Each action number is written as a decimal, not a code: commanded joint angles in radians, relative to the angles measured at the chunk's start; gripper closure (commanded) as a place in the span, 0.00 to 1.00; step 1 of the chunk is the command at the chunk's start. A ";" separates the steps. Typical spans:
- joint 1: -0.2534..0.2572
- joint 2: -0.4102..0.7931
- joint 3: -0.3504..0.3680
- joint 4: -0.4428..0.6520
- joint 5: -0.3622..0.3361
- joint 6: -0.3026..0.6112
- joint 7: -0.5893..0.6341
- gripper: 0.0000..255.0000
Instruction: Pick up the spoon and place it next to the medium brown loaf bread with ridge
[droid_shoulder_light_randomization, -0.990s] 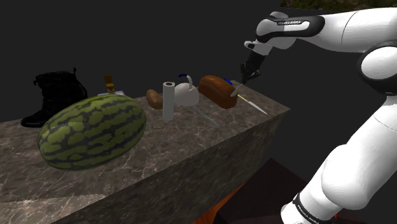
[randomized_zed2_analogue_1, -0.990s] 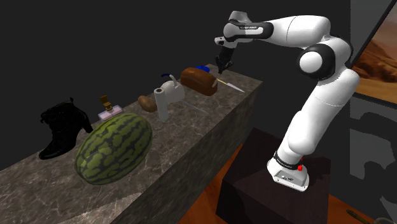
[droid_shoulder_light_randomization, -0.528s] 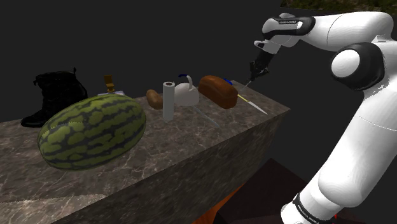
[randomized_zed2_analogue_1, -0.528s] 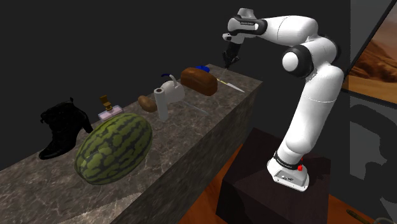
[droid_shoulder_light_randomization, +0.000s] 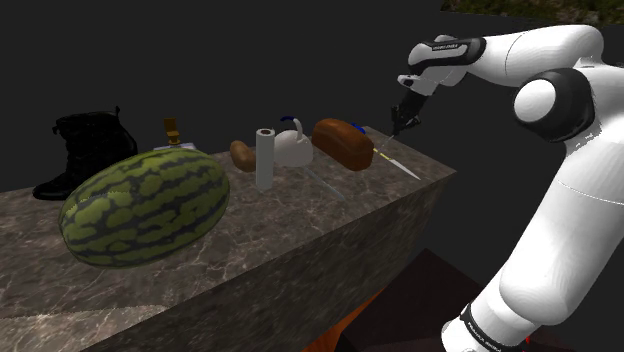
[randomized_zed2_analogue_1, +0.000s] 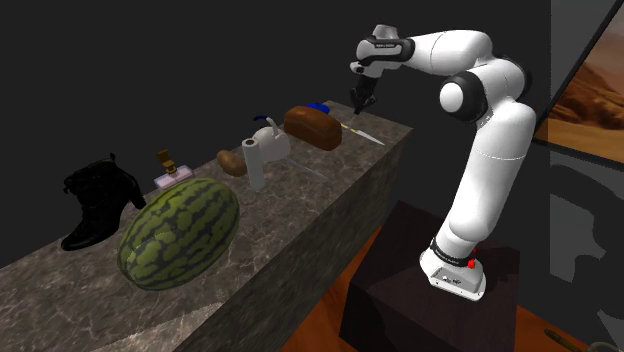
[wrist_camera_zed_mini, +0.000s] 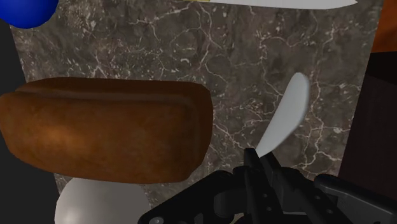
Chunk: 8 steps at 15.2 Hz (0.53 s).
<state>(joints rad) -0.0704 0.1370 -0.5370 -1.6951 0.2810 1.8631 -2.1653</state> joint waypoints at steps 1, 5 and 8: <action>0.001 0.002 0.001 -0.026 0.003 0.027 -0.007 1.00; 0.002 0.009 0.003 -0.071 0.012 0.077 -0.020 1.00; 0.002 0.017 0.005 -0.102 0.020 0.113 -0.031 1.00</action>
<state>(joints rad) -0.0669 0.1495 -0.5320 -1.7868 0.2972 1.9632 -2.1893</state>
